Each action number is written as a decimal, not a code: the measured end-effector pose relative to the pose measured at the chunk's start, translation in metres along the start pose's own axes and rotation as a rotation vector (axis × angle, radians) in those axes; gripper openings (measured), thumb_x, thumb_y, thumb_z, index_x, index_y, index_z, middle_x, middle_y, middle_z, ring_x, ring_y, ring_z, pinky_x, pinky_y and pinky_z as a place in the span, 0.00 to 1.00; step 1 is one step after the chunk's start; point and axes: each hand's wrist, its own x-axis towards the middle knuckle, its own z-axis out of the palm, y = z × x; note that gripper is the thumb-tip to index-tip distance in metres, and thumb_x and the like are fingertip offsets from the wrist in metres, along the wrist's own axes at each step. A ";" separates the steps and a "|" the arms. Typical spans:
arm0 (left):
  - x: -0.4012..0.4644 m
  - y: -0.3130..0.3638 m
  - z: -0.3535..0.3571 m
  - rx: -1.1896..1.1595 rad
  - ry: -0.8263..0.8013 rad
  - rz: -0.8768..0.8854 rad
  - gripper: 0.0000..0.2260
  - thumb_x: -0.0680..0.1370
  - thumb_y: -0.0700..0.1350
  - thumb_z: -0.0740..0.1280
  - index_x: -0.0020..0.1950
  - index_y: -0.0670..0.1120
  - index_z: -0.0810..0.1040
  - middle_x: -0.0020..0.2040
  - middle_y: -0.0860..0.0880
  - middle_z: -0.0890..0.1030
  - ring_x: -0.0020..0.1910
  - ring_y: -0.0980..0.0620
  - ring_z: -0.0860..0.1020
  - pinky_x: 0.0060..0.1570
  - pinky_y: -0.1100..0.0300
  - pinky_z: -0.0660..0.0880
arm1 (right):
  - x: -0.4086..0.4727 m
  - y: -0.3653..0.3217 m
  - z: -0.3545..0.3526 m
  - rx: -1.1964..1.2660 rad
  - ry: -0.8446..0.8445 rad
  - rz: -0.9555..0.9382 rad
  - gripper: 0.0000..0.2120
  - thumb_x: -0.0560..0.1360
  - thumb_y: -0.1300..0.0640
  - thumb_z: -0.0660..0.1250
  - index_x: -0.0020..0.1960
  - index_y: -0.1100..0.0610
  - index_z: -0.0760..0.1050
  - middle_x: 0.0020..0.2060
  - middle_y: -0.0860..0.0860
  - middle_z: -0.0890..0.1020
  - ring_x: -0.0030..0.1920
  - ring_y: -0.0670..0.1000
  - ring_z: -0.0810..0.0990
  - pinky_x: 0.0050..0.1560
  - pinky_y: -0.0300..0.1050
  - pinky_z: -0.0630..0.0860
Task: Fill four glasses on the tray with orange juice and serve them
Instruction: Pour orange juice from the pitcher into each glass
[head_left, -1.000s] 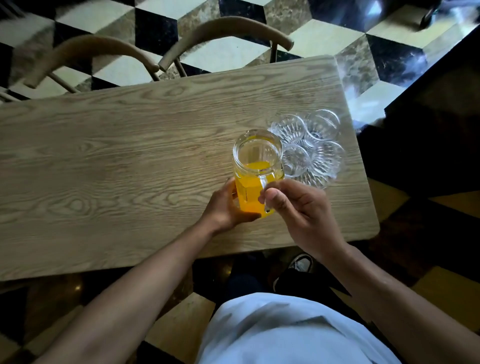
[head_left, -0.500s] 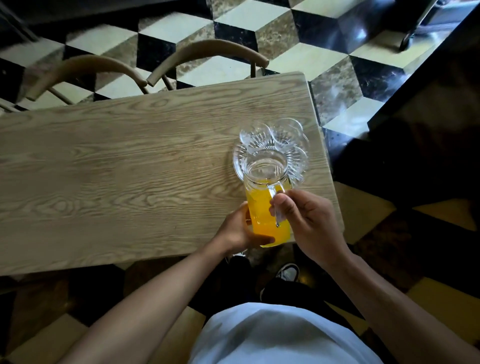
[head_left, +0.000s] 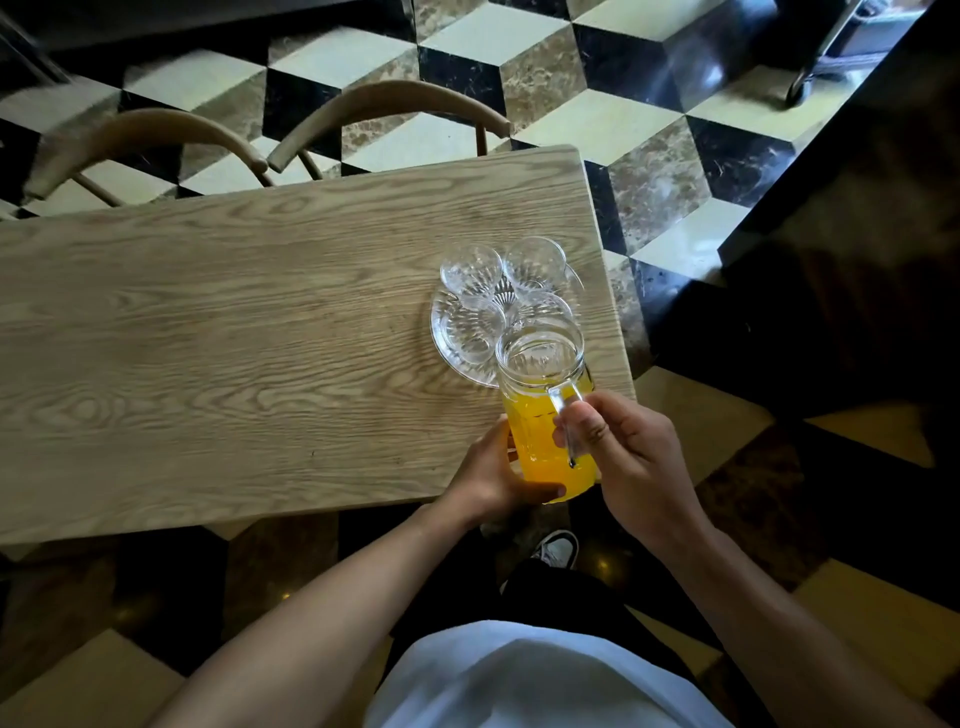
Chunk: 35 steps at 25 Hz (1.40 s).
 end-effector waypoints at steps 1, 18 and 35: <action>0.000 0.002 0.002 -0.006 0.002 0.002 0.42 0.59 0.52 0.88 0.69 0.53 0.74 0.62 0.54 0.84 0.60 0.55 0.83 0.61 0.51 0.82 | -0.001 0.000 -0.003 0.006 -0.013 0.008 0.18 0.79 0.47 0.63 0.45 0.60 0.82 0.35 0.54 0.84 0.37 0.52 0.82 0.38 0.49 0.78; 0.020 0.021 -0.003 -0.110 -0.133 0.048 0.48 0.56 0.57 0.87 0.72 0.52 0.72 0.65 0.50 0.83 0.64 0.51 0.82 0.66 0.50 0.80 | 0.014 -0.008 -0.021 -0.002 0.059 0.070 0.12 0.81 0.55 0.63 0.43 0.59 0.81 0.35 0.53 0.83 0.36 0.47 0.81 0.37 0.42 0.76; 0.055 0.006 -0.002 -0.110 -0.362 0.098 0.35 0.61 0.58 0.86 0.64 0.58 0.77 0.60 0.53 0.86 0.60 0.54 0.84 0.66 0.44 0.79 | 0.042 0.000 0.005 -0.150 0.208 0.278 0.16 0.79 0.48 0.64 0.43 0.60 0.82 0.35 0.49 0.83 0.37 0.43 0.83 0.37 0.32 0.74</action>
